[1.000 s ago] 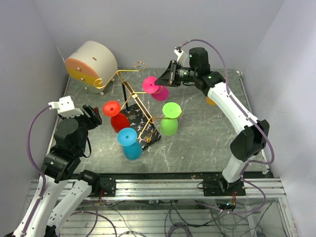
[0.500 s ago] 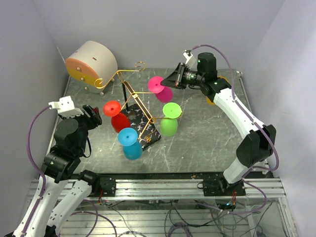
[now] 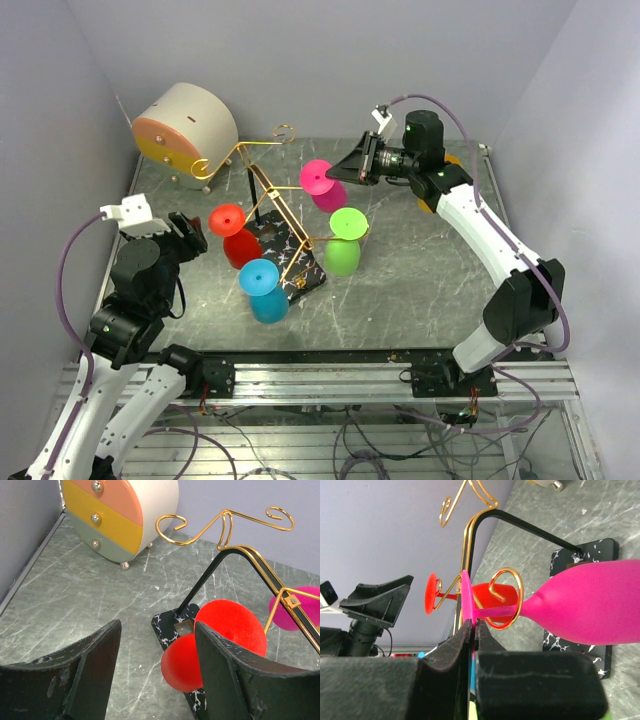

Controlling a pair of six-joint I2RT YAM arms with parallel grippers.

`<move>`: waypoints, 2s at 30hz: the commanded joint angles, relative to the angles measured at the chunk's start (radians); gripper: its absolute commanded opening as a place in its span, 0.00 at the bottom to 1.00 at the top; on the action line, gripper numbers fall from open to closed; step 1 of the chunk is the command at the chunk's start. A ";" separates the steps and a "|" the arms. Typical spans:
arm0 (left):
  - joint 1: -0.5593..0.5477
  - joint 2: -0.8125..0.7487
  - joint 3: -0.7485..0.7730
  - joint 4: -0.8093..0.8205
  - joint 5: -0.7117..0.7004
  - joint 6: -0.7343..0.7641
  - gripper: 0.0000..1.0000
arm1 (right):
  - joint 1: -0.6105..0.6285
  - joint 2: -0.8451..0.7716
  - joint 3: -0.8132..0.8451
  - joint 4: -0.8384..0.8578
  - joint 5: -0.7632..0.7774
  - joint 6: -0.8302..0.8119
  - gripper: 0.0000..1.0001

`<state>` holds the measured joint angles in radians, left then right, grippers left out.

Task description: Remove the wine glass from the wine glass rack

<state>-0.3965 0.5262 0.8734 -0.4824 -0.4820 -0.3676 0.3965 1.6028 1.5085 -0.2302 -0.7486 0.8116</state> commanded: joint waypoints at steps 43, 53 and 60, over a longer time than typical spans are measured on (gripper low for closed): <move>-0.004 0.333 0.358 0.073 0.433 -0.262 0.87 | 0.145 -0.194 -0.005 0.119 0.599 -0.786 0.00; -0.004 0.566 0.530 0.151 0.892 -0.475 0.83 | 0.479 -0.415 -0.281 0.289 0.972 -1.293 0.00; -0.002 0.622 0.506 0.222 1.148 -0.653 0.81 | 0.615 -0.437 -0.398 0.470 1.127 -1.494 0.00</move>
<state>-0.3965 1.1431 1.3762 -0.3557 0.4419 -0.8791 0.9436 1.1923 1.1660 0.0708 0.2485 -0.5014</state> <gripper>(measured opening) 0.818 0.010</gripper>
